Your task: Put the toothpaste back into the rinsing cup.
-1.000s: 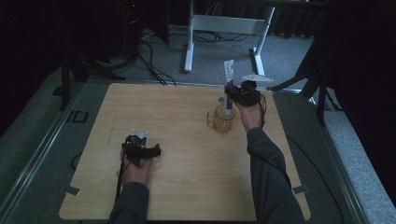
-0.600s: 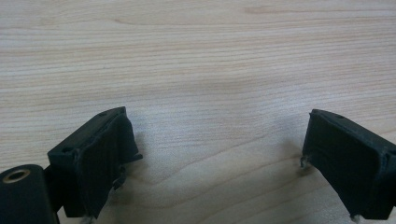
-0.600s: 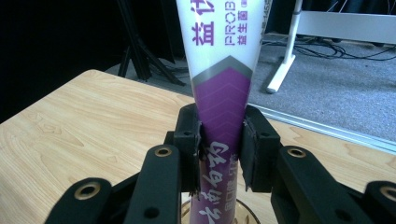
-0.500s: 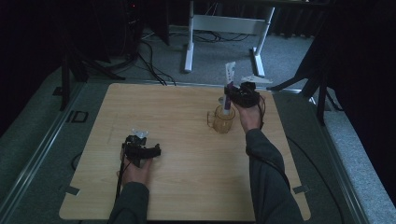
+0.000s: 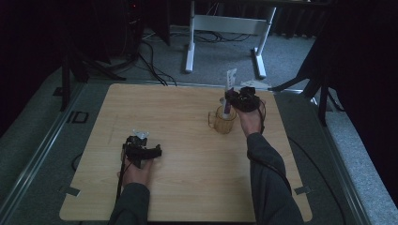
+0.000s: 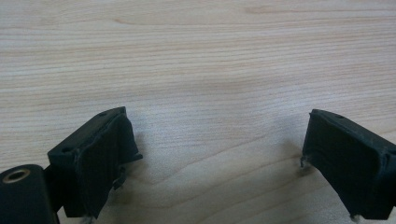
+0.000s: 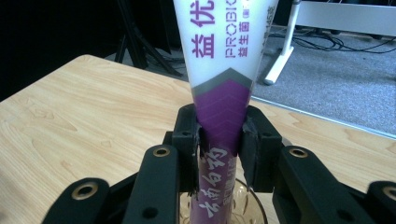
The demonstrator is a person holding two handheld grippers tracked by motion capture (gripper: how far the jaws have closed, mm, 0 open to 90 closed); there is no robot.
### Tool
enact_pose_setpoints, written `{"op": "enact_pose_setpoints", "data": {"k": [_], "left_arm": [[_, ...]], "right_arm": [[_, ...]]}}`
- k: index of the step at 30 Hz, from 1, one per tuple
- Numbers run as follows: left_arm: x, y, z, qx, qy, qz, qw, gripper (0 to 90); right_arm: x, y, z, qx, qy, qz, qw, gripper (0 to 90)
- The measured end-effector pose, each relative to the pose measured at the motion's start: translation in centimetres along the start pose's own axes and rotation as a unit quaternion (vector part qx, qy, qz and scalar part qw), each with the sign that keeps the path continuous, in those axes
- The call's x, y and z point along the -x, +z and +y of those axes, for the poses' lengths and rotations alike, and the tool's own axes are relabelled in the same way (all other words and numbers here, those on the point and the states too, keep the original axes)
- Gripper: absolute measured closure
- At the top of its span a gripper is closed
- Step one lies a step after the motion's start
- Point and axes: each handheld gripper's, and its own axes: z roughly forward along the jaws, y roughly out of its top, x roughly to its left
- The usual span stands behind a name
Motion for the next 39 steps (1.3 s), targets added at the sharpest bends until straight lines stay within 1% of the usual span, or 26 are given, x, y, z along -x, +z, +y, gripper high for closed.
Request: {"op": "enact_pose_setpoints", "data": {"k": [11, 18, 19, 27, 30, 38, 39], "left_arm": [[0.0, 0.0, 0.0, 0.0, 0.0, 0.0, 1.0, 7.4], [0.0, 0.0, 0.0, 0.0, 0.0, 0.0, 1.0, 7.4], [0.0, 0.0, 0.0, 0.0, 0.0, 0.0, 1.0, 7.4], [0.0, 0.0, 0.0, 0.0, 0.0, 0.0, 1.0, 7.4], [0.0, 0.0, 0.0, 0.0, 0.0, 0.0, 1.0, 7.4], [0.0, 0.0, 0.0, 0.0, 0.0, 0.0, 1.0, 7.4], [0.0, 0.0, 0.0, 0.0, 0.0, 0.0, 1.0, 7.4]], "right_arm": [[-0.1, 0.0, -1.1, -0.018, -0.019, -0.003, 0.9997, 69.7], [0.0, 0.1, -1.9, -0.028, -0.021, -0.004, 0.9994, 69.6], [-0.1, 0.2, -2.3, -0.032, -0.025, -0.004, 0.9992, 69.6], [-0.2, 0.5, -3.4, -0.051, -0.036, -0.003, 0.998, 68.9], [-0.2, 0.6, -3.6, -0.055, -0.037, -0.003, 0.9978, 68.8], [-0.1, 1.1, -4.9, -0.081, -0.04, 0.001, 0.9959, 68.1], [-0.1, 1.1, -5.0, -0.078, -0.037, 0.005, 0.9963, 68.1]]}}
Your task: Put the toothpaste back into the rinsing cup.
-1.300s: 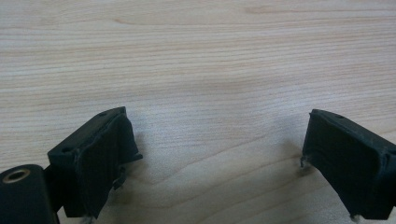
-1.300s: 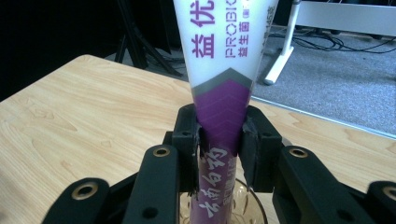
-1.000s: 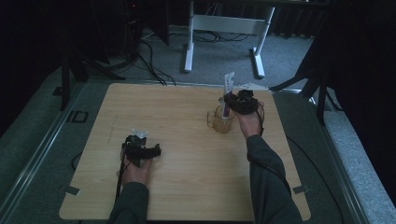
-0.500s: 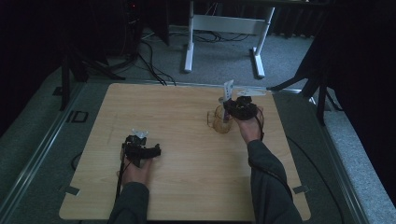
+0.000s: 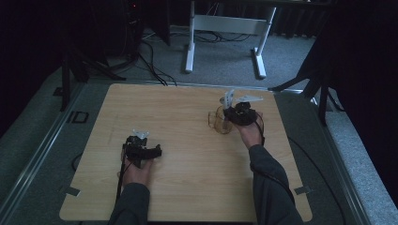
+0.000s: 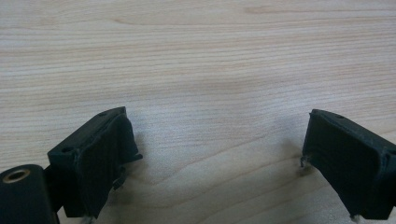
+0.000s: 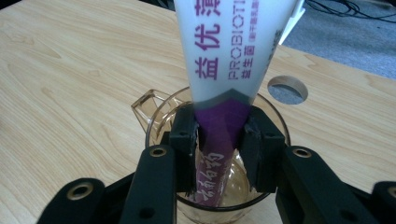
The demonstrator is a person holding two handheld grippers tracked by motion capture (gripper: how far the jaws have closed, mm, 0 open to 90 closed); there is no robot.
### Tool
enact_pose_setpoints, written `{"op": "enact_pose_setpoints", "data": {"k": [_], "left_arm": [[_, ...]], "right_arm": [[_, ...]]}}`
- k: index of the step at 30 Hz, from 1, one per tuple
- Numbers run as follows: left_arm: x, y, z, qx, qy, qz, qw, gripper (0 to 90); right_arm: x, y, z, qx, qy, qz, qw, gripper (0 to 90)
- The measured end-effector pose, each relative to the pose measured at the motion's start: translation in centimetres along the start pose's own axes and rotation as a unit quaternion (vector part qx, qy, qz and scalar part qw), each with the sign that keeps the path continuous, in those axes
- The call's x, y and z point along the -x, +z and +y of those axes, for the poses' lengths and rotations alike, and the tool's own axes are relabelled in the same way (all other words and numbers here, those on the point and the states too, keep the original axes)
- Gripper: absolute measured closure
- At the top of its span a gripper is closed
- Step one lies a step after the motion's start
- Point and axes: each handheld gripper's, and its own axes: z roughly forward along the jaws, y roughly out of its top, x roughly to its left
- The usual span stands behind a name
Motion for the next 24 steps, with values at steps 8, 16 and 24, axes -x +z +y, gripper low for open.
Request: {"op": "enact_pose_setpoints", "data": {"k": [8, 16, 24], "left_arm": [[0.0, 0.0, 0.0, 0.0, 0.0, 0.0, 1.0, 7.4], [0.0, 0.0, 0.0, 0.0, 0.0, 0.0, 1.0, 7.4], [0.0, 0.0, 0.0, 0.0, 0.0, 0.0, 1.0, 7.4]], "right_arm": [[-0.01, -0.38, 0.18, -0.006, -0.013, 0.004, 0.9999, 68.1], [-0.01, -0.35, 0.26, -0.01, -0.012, 0.015, 0.9998, 60.5], [0.07, -0.06, -0.12, -0.018, -0.004, 0.012, 0.9998, 56.4]]}}
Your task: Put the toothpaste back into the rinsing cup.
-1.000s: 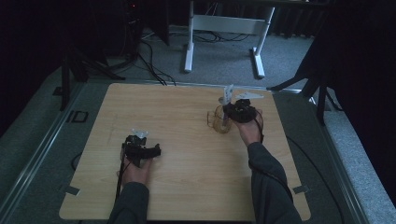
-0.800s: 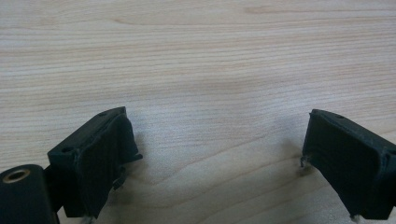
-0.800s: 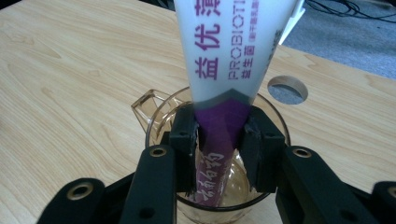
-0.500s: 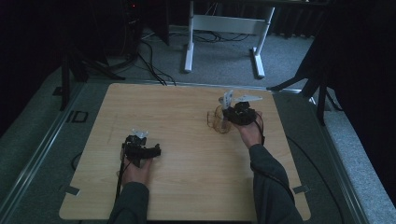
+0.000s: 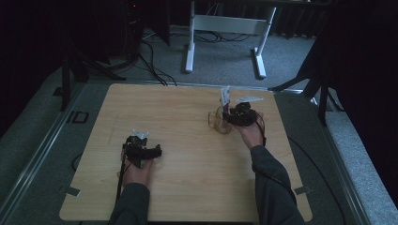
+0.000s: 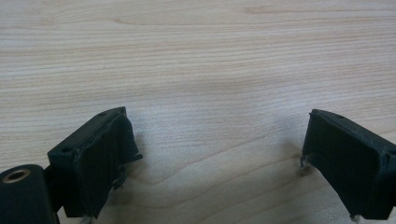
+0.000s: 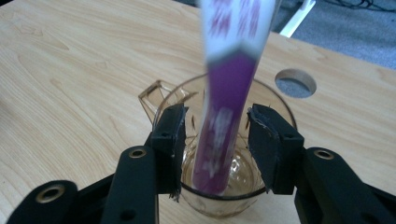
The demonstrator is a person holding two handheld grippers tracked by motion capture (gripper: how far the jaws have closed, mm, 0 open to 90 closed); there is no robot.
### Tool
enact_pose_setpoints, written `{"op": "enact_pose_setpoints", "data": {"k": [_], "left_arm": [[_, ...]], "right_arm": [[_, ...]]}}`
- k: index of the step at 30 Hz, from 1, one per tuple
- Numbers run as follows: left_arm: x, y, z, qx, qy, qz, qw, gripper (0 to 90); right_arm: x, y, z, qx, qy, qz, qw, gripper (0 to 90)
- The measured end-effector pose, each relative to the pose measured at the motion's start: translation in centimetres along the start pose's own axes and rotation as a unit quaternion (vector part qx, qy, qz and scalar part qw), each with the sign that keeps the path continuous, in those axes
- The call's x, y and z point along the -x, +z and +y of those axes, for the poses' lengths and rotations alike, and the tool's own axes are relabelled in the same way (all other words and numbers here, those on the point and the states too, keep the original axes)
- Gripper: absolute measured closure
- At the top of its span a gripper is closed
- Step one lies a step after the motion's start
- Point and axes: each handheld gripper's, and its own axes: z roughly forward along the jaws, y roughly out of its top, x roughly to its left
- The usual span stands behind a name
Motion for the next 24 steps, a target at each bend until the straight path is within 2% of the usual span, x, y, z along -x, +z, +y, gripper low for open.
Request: {"op": "enact_pose_setpoints", "data": {"k": [1, 3, 11, 16, 19, 21, 24], "left_arm": [[0.0, 0.0, 0.0, 0.0, 0.0, 0.0, 1.0, 7.4], [0.0, 0.0, 0.0, 0.0, 0.0, 0.0, 1.0, 7.4], [0.0, 0.0, 0.0, 0.0, 0.0, 0.0, 1.0, 7.4], [0.0, 0.0, 0.0, 0.0, 0.0, 0.0, 1.0, 7.4], [0.0, 0.0, 0.0, 0.001, -0.001, 0.0, 1.0, 7.4], [0.0, 0.0, 0.0, 0.0, 0.0, 0.0, 1.0, 7.4], [0.0, 0.0, 0.0, 0.0, 0.0, 0.0, 1.0, 7.4]], "right_arm": [[0.0, 0.0, -0.1, 0.005, 0.004, -0.005, 1.0, 55.9], [0.2, 0.0, -0.3, 0.006, 0.013, 0.002, 0.9999, 55.1], [0.1, -0.7, -0.5, 0.019, 0.011, -0.003, 0.9998, 52.9], [-0.4, -2.3, -1.2, 0.053, 0.007, 0.001, 0.9986, 48.7], [-0.8, -3.7, -3.2, 0.064, 0.005, 0.008, 0.9979, 47.5], [-0.7, -4.3, -4.8, 0.062, 0.006, 0.006, 0.9981, 46.4], [0.0, -5.2, -8.6, 0.044, 0.029, -0.023, 0.9983, 46.1]]}}
